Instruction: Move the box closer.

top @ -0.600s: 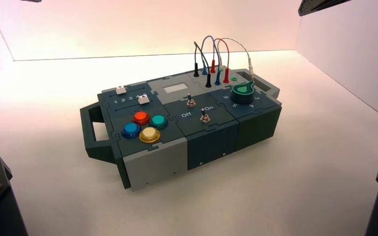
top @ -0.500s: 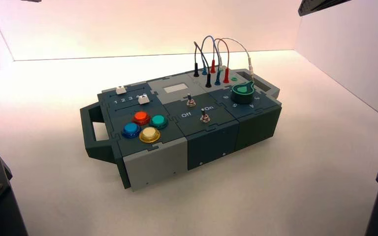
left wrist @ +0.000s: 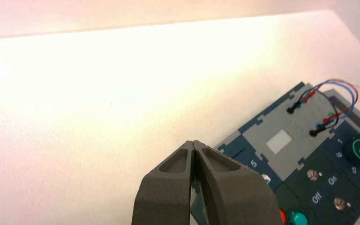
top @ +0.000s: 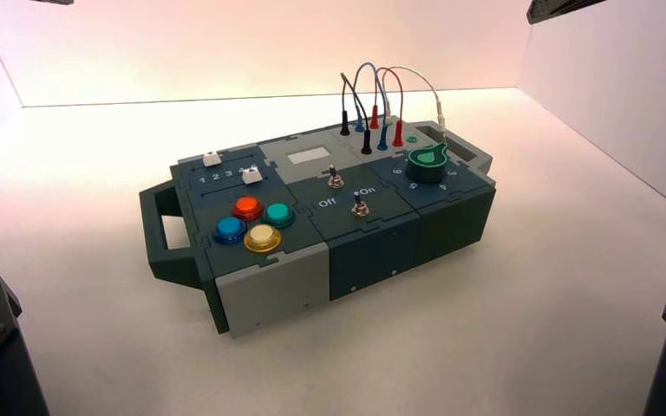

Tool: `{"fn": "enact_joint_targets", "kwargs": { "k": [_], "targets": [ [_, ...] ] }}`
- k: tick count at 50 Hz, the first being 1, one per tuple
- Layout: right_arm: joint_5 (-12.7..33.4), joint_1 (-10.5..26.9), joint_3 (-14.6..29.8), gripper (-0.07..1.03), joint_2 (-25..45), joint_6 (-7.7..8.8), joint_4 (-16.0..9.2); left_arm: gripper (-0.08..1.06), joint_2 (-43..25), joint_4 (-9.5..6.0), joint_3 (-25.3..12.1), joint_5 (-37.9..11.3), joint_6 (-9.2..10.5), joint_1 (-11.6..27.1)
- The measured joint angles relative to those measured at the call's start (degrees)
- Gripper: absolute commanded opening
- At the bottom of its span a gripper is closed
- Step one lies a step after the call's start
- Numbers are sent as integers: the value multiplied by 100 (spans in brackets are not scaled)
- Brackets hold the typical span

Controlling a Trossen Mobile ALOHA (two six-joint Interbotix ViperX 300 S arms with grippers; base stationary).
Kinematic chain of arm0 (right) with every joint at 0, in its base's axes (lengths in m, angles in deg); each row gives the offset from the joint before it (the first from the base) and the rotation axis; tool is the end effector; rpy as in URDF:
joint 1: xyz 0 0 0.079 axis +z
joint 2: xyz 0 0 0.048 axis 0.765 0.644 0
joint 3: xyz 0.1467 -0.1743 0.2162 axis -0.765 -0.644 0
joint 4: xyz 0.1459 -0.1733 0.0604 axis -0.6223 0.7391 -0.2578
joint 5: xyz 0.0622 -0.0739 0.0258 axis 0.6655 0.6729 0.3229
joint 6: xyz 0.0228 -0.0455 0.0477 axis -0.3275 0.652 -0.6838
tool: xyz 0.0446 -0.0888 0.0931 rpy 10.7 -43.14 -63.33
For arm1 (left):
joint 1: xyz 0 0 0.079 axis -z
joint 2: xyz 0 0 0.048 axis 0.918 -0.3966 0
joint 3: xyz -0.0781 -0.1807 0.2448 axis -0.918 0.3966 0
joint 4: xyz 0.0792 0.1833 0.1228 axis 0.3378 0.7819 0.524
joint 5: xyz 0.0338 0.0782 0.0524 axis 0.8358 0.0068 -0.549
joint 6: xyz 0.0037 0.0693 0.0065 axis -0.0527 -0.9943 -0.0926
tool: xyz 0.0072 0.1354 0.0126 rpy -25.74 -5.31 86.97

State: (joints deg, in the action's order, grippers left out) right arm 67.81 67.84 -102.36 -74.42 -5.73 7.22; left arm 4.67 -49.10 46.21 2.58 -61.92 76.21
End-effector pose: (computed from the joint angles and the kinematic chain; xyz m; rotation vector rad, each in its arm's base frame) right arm 0.2875 0.1210 0.1735 -0.0800 0.8708 0.4144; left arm 0.2652 -0.0610 0.1666 -0.0536 0.7005 -0.2042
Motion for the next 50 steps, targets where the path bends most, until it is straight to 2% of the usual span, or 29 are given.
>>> {"fn": "enact_joint_targets", "kwargs": {
  "k": [6,8,10,15,19,27,31,37,40,41,42,50],
  "targets": [
    [149,264,650,-2,598,0,0,-3,-378,-62,-176,-114,9,0],
    [158,272,694,-2,633,9,0,-3,-396,-62,-176,-114,9,0],
    [211,352,1020,-2,940,9,9,-3,-562,-70,-396,-123,9,18],
    [299,396,1441,-2,1406,9,9,-3,-738,-70,-694,-167,9,88],
    [343,404,1978,-2,2136,35,18,-3,-1107,-88,-1020,-185,18,202],
    [492,510,2892,-2,3480,158,18,-3,-1740,-97,-1178,-167,62,334],
    [554,562,3208,-2,3964,176,18,-3,-1986,-105,-1204,-158,53,378],
    [747,712,3920,-2,4852,185,18,-3,-2646,-105,-1345,-35,53,527],
    [782,729,4017,-2,4948,185,18,-3,-2733,-105,-1371,-9,53,545],
    [809,738,4122,-2,5045,185,18,-3,-2830,-114,-1397,18,53,563],
    [896,791,4412,-2,5326,185,18,-3,-3076,-114,-1459,97,53,598],
    [1160,773,5186,-2,5985,202,26,-3,-3771,-114,-1793,413,53,624]
  ]
}}
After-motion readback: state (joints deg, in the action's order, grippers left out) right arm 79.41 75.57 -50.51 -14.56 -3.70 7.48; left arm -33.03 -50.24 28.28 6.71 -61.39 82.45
